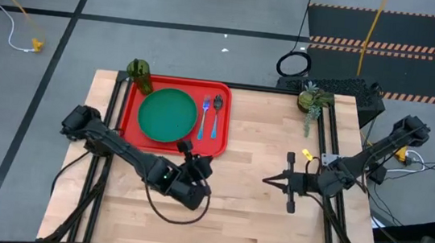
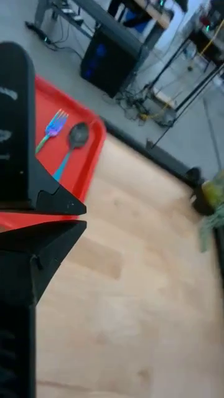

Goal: Pick and place plate/cup/fork/spoon on tray
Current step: Return to Home Position

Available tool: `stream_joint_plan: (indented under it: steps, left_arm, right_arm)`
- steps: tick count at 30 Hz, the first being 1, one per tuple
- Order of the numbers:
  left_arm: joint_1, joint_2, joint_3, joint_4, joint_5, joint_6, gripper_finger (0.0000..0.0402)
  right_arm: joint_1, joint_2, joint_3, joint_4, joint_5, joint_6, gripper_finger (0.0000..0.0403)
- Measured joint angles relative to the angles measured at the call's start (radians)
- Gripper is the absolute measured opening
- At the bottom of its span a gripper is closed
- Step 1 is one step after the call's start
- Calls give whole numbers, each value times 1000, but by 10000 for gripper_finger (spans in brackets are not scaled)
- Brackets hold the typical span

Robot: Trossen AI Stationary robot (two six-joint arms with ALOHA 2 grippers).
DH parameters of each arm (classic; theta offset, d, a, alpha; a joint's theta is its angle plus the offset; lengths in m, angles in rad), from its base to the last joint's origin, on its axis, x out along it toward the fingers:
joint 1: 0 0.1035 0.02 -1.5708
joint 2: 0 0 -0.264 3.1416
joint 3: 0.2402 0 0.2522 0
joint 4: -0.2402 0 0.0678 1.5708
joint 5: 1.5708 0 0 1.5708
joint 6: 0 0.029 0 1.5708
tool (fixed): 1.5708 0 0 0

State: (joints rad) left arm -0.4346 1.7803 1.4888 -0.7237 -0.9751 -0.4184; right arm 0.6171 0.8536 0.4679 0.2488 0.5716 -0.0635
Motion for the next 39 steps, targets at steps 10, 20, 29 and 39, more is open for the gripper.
stream_joint_plan:
  steps: [10,20,29,39]
  left_arm:
    - [26,-116,-257,447,304,238,26]
    - [19,-290,-618,928,497,436,26]
    - [17,-492,-916,1147,590,412,26]
    - [17,-642,-1037,1186,535,439,26]
  right_arm:
    - [44,0,-24,22,-1,48,3]
    - [61,-1,-171,242,-4,88,3]
    - [58,-10,-377,591,-51,23,3]
    - [57,-51,-449,693,-49,-140,3]
